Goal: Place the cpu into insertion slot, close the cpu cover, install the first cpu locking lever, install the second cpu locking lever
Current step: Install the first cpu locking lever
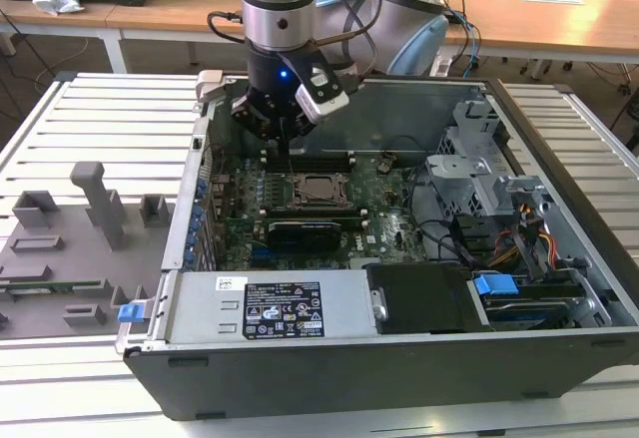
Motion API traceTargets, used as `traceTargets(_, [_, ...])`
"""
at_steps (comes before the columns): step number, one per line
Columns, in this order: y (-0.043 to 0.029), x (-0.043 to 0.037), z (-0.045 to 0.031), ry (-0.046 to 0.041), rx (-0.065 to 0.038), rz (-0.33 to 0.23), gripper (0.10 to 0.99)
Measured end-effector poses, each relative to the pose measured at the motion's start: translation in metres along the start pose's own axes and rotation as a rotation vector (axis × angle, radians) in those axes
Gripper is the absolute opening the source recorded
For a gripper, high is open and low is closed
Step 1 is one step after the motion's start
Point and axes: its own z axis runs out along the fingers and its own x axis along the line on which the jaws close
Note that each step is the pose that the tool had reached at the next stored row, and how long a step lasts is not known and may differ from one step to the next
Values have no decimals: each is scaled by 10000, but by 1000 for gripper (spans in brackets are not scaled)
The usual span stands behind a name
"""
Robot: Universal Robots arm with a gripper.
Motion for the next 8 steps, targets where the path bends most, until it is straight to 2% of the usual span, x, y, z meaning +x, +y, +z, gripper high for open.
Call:
traceTargets(3, [-1, 5, 7, -2, -23, -1, 106])
traceTargets(8, [-2, 21, 48, -17, -187, 4, 106])
